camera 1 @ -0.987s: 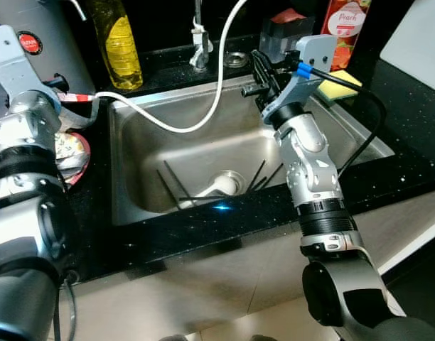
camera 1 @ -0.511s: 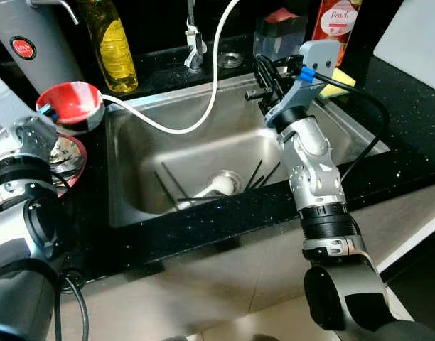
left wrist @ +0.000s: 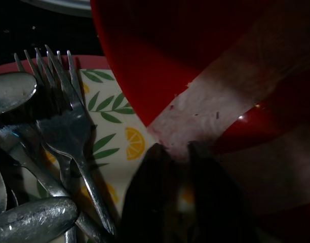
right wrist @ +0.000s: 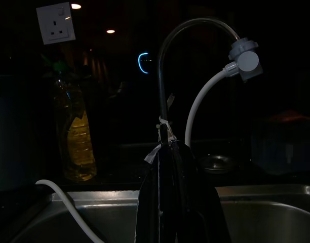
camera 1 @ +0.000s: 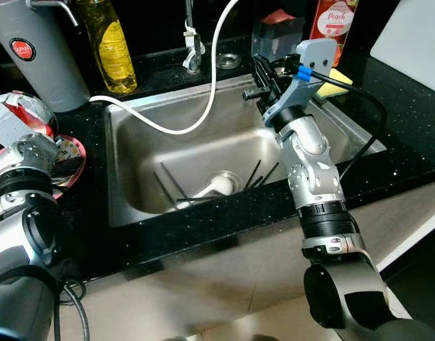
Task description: Kitchen organization
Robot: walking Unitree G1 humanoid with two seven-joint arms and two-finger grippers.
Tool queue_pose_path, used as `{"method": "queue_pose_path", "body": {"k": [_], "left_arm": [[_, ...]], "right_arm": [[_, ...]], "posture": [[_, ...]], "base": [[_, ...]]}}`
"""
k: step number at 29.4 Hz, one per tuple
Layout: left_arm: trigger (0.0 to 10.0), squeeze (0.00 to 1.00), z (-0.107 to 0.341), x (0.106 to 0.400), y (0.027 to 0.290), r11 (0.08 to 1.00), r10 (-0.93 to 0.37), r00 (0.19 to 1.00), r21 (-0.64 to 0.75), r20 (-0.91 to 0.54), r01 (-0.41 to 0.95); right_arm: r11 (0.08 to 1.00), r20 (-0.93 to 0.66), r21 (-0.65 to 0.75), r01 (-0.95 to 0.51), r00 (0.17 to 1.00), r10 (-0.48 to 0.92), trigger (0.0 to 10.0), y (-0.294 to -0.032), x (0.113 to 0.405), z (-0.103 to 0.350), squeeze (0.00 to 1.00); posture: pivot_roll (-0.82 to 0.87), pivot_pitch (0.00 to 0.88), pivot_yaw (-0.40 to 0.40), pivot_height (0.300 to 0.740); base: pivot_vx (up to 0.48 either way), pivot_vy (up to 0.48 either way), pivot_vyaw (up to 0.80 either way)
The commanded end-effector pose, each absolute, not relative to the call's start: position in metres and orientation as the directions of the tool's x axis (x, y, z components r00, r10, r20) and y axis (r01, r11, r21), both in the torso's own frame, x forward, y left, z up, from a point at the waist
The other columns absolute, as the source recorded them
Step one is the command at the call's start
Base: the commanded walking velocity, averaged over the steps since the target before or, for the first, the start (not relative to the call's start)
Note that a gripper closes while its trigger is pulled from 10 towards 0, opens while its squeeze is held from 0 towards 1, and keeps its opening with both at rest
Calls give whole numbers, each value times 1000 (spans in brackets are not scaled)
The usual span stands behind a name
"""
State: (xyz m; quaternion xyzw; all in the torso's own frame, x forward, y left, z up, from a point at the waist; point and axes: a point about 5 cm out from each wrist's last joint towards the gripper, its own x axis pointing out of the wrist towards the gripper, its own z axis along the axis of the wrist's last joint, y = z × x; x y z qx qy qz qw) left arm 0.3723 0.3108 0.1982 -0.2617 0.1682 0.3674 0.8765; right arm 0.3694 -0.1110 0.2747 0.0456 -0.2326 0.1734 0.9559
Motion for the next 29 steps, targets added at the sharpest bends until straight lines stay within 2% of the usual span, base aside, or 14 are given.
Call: {"method": "queue_pose_path", "body": {"k": [1,5,9,10,11,12,18,19,27,29], "left_arm": [[0,0,192,370,315,585,562,661,-327,-498,-742],[0,0,203,373,314,611,582,687,-323,-436,-723],[196,0,229,381,307,717,601,758,-247,-254,-652],[196,0,229,381,307,717,601,758,-247,-254,-652],[2941,0,235,381,307,731,613,761,-213,-214,-648],[10000,0,243,380,308,745,630,761,-154,-155,-649],[10000,0,255,379,314,750,643,762,-139,-82,-647],[10000,1000,257,379,316,747,645,760,-144,-76,-649],[10000,1000,259,377,318,728,666,742,-154,-76,-668],[10000,1000,266,369,325,659,736,675,-185,-41,-729]], "right_arm": [[931,470,0,-364,822,322,10000,-109,368,279,0],[933,474,-4,-360,821,319,10000,-110,368,280,0],[934,474,-7,-357,822,317,10000,-112,368,280,0],[934,474,-7,-357,822,317,10000,-112,368,280,0],[934,473,-7,-357,822,317,10000,-112,368,280,0],[934,473,-9,-358,821,319,10000,-111,368,280,0],[931,473,-14,-365,818,328,10000,-109,369,282,0],[930,473,-14,-366,817,329,10000,-109,370,283,0],[931,474,-15,-364,817,328,10000,-110,370,283,0],[932,472,-15,-361,820,325,10000,-111,369,282,0]], "posture": [[0,0,122,740],[-7,0,123,740],[-11,0,123,740],[-11,0,123,740],[-13,0,119,740],[-12,0,118,740],[-9,0,109,740],[-8,0,106,740],[-14,0,108,740],[-16,0,107,740]], "base": [[0,0,0],[0,0,0],[0,0,0],[0,0,0],[0,0,0],[0,0,0],[0,0,0],[0,0,0],[0,0,0],[0,0,0]]}}
